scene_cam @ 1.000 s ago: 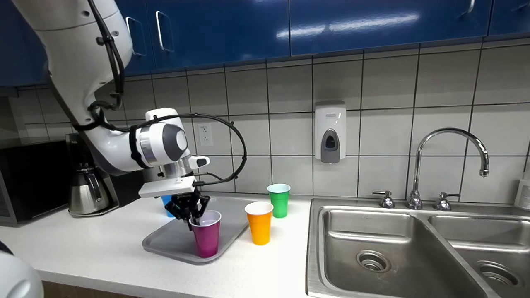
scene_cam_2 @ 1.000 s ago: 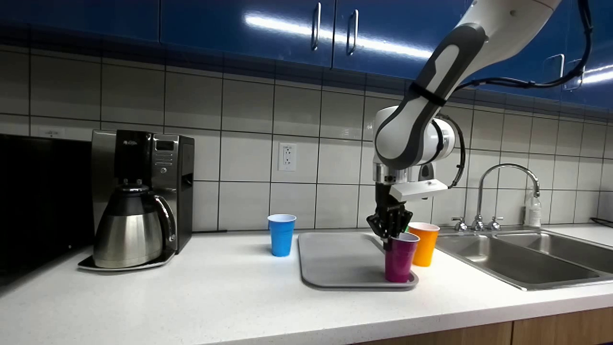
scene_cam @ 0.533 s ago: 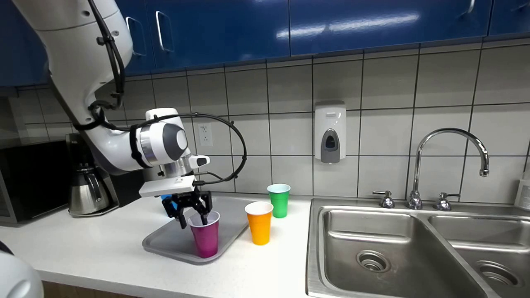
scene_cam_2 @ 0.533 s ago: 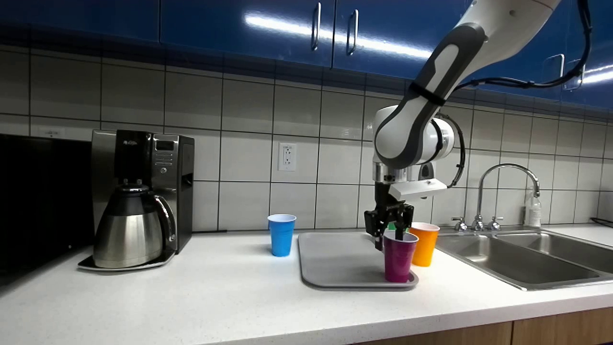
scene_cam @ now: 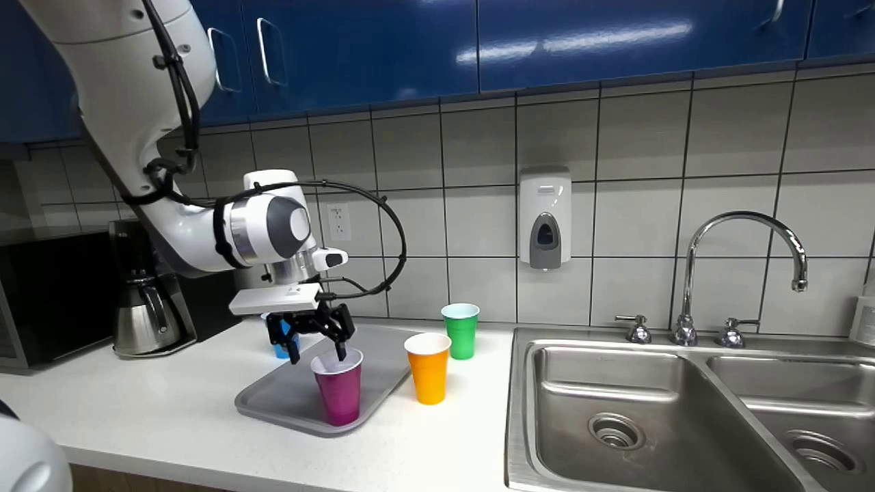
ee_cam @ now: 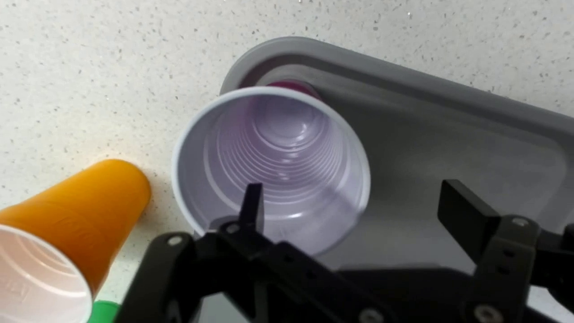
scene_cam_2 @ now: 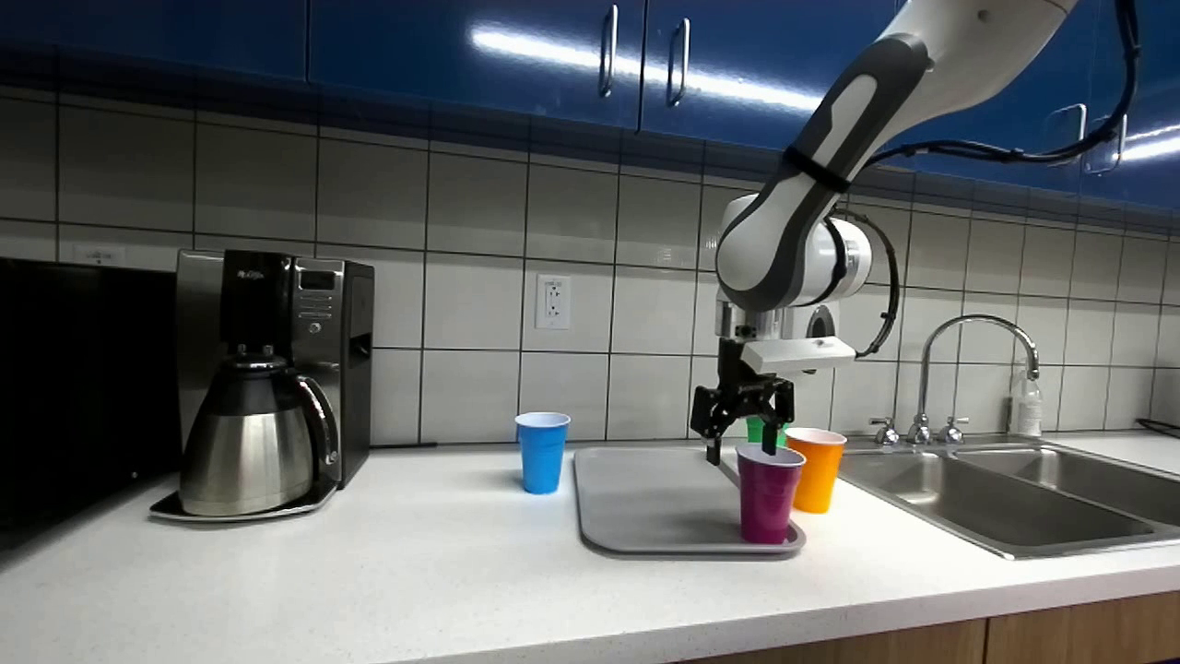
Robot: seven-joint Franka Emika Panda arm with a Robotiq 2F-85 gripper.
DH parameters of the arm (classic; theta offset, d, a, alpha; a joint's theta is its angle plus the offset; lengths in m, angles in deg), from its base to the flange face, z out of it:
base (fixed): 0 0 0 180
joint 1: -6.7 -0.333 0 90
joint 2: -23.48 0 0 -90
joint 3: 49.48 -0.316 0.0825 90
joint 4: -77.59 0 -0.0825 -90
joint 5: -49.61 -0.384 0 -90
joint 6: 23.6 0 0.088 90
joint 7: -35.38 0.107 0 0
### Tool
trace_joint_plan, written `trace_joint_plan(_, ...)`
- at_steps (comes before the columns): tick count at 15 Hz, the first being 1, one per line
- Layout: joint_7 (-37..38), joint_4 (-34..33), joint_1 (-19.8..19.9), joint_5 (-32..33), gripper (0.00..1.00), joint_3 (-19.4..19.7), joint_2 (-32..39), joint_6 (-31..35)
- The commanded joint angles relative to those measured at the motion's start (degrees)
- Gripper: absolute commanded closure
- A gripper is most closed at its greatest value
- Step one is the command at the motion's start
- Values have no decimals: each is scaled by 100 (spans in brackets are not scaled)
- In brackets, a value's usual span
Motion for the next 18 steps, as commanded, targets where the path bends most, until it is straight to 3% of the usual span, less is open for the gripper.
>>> trace_joint_plan(1,-199,-95,-10,-385,0,-41,-237,-303)
trace_joint_plan(7,-413,-267,6,-765,0,-33,-470,-524)
trace_joint_plan(18,-372,-809,136,-711,0,147,-379,-755)
